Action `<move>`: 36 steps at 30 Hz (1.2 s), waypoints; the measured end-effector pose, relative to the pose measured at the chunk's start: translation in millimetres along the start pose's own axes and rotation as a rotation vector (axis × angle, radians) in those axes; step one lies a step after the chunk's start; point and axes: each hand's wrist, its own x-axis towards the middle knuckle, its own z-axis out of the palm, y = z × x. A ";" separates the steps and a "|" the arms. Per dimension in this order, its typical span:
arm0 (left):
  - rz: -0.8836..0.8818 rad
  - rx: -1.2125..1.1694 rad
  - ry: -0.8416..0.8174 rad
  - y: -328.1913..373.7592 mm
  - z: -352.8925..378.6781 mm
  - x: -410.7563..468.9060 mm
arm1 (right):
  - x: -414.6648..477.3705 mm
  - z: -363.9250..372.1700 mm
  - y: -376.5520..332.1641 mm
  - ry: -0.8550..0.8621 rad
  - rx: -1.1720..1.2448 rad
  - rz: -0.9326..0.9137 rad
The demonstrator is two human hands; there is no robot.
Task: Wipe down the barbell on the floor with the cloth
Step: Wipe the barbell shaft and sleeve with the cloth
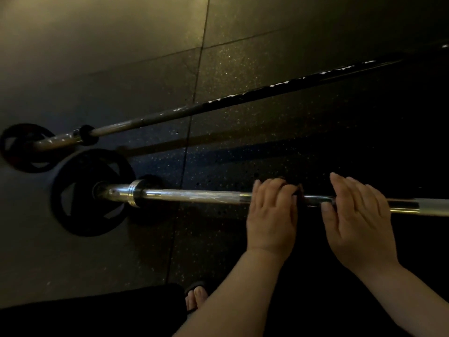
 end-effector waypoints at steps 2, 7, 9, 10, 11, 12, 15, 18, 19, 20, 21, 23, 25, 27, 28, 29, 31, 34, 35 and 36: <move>-0.200 -0.019 0.112 -24.3 -8.2 -0.2 | -0.3 0.1 0.7 0.005 0.016 0.015; -0.317 -0.087 0.114 16.0 10.0 -2.9 | 1.5 5.5 -3.5 0.028 -0.002 0.037; -0.058 -0.036 0.038 20.3 14.1 -9.0 | 1.0 4.9 -1.4 0.023 -0.009 0.014; -0.018 -0.001 0.038 11.1 10.5 -7.6 | 0.4 4.1 0.5 0.018 -0.006 0.008; -0.054 0.031 0.069 -1.1 5.6 -4.5 | -0.1 3.7 1.9 0.015 0.001 0.009; -0.149 0.057 0.124 -12.6 0.5 -0.8 | -0.5 3.6 2.6 0.015 0.011 0.012; -0.423 0.034 0.217 -24.4 -9.6 13.3 | 0.7 6.3 -0.2 0.025 0.021 0.020; -0.346 0.055 0.090 8.7 3.2 14.5 | 2.7 7.6 -0.9 0.035 0.019 0.016; -0.235 0.058 0.053 23.0 9.4 9.5 | 2.4 7.3 0.2 0.040 0.018 0.015; -0.117 0.051 0.021 33.3 13.5 3.1 | 1.1 6.7 2.2 0.041 0.009 0.011; -0.029 0.043 -0.002 35.2 14.4 -1.1 | -0.2 6.0 3.4 0.038 0.000 0.005; -0.005 0.071 0.019 17.6 9.6 0.6 | -1.5 4.2 6.9 0.024 -0.011 -0.014; -0.194 0.078 0.126 -7.5 2.7 0.6 | -2.1 3.6 10.2 0.002 -0.023 -0.043; -0.418 0.014 0.216 -13.2 -1.2 0.1 | -1.4 4.2 10.4 -0.013 -0.040 -0.073; -0.468 -0.018 0.205 -4.1 1.7 0.6 | -1.3 5.4 9.8 -0.011 -0.048 -0.079; -0.455 -0.036 0.158 9.6 6.8 0.7 | -1.9 6.6 9.2 -0.006 -0.053 -0.078; -0.235 -0.027 0.045 34.7 15.1 0.9 | -2.8 7.7 8.7 0.003 -0.058 -0.066; 0.042 0.034 -0.026 31.6 11.8 4.3 | -3.8 4.5 12.6 0.012 -0.090 -0.057; 0.002 0.049 0.017 21.8 10.2 4.3 | -4.8 2.7 14.6 0.019 -0.103 -0.040; -0.109 0.048 0.090 10.6 8.1 3.2 | -5.9 1.1 15.8 0.030 -0.109 -0.013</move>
